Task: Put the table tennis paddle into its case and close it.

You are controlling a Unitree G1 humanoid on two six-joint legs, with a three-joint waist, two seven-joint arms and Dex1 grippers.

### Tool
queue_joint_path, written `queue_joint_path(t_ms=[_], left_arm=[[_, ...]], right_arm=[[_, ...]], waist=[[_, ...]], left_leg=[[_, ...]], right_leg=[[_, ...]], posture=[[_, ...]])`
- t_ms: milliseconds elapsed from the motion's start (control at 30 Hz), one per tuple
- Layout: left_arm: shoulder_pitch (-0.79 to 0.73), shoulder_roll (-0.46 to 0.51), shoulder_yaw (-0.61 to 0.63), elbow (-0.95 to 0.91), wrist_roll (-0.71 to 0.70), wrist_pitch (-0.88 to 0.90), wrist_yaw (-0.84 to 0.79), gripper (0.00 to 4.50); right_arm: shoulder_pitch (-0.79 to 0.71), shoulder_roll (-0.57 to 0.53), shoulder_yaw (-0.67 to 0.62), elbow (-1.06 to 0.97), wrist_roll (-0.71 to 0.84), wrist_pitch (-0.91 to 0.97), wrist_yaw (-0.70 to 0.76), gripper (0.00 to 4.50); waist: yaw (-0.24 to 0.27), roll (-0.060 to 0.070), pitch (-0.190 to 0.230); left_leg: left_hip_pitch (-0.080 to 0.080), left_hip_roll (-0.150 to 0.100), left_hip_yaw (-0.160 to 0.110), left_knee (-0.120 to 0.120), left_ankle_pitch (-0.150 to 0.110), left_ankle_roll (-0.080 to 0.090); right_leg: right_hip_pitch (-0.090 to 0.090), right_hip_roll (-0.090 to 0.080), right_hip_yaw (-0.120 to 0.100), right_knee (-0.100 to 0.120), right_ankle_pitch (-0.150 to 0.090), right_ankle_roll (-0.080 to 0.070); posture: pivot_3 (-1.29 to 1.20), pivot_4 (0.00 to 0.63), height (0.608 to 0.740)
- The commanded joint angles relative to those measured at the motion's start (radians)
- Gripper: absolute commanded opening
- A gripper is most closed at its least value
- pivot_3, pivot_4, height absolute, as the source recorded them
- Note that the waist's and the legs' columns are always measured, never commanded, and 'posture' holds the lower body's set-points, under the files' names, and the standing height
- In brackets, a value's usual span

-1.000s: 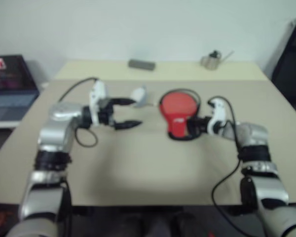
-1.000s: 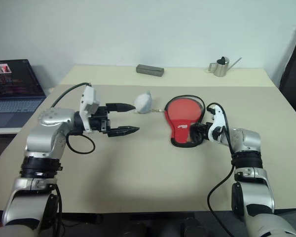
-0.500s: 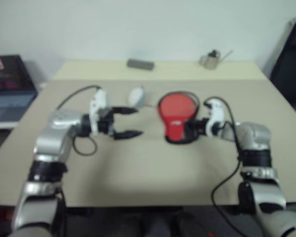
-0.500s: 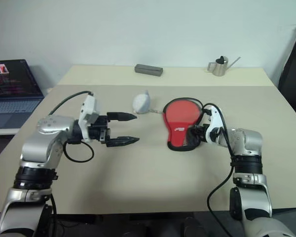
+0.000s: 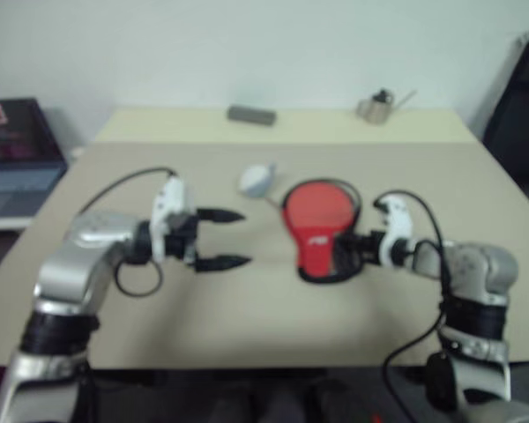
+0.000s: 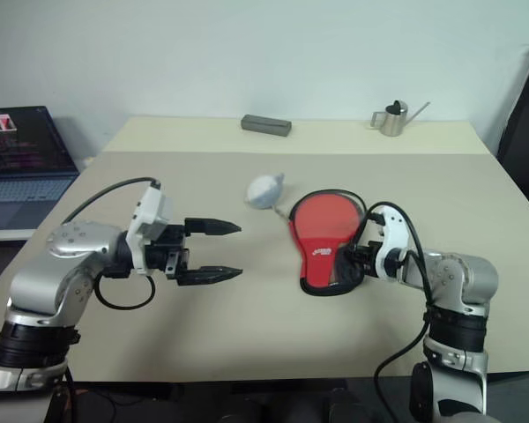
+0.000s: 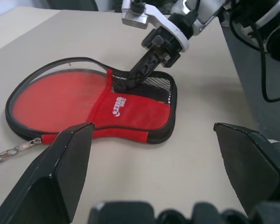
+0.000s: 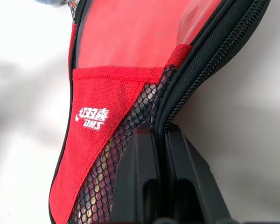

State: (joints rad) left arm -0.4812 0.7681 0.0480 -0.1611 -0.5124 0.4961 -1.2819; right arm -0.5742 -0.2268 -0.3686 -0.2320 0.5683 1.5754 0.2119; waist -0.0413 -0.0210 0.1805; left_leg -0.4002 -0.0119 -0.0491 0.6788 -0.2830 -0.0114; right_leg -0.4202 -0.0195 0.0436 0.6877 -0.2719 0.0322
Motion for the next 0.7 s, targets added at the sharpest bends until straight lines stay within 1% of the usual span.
queue_joint_path(t_ms=[33,167,300,467,567,700], left_arm=[[0.007,0.023,0.027,-0.056,-0.041,0.014,0.004,4.5],[0.023,0.034,0.024,-0.08,-0.058,0.023,0.003,4.5],[0.071,0.067,0.031,-0.132,-0.097,0.051,-0.019,4.5],[0.152,0.146,0.049,-0.168,-0.131,0.057,-0.079,4.5],[0.173,0.167,0.055,-0.16,-0.137,0.045,-0.096,4.5],[0.19,0.196,0.042,-0.15,-0.126,0.021,-0.144,4.5]], right_arm=[[0.058,0.017,-0.014,-0.125,0.053,0.039,-0.012,0.02],[0.12,0.02,-0.009,-0.189,0.095,0.039,-0.032,0.02],[0.18,-0.022,-0.012,-0.234,0.17,0.039,-0.048,0.02],[0.23,-0.09,-0.004,-0.259,0.291,0.039,-0.071,0.02],[0.243,-0.111,-0.004,-0.257,0.353,0.039,-0.102,0.02],[0.279,-0.151,0.004,-0.269,0.483,0.039,-0.134,0.02]], waist=[[0.0,0.0,0.0],[0.0,0.0,0.0],[-0.001,0.0,0.0],[-0.001,0.0,0.0],[0.0,0.0,0.0],[0.0,0.0,0.0]], left_leg=[[0.0,0.0,0.0,0.0,0.0,0.0],[0.0,0.0,0.0,0.0,0.0,0.0],[0.0,0.0,0.0,-0.001,0.0,0.0],[0.0,0.0,0.0,-0.001,0.0,0.0],[0.001,0.0,-0.001,-0.001,0.0,0.0],[0.002,0.0,-0.002,-0.002,0.0,0.0]], right_leg=[[0.0,0.0,0.0,0.0,0.0,0.0],[0.0,0.0,0.0,-0.002,0.0,0.0],[0.001,0.0,0.0,-0.002,0.0,0.0],[0.002,0.0,0.0,-0.005,0.0,0.0],[0.003,0.0,-0.001,-0.006,0.0,0.0],[0.006,0.001,-0.001,-0.007,0.0,0.0]], posture=[[0.0,0.15,0.74],[0.0,0.15,0.74],[0.0,0.15,0.74],[0.0,0.15,0.74],[0.0,0.15,0.74],[0.0,0.15,0.74]])
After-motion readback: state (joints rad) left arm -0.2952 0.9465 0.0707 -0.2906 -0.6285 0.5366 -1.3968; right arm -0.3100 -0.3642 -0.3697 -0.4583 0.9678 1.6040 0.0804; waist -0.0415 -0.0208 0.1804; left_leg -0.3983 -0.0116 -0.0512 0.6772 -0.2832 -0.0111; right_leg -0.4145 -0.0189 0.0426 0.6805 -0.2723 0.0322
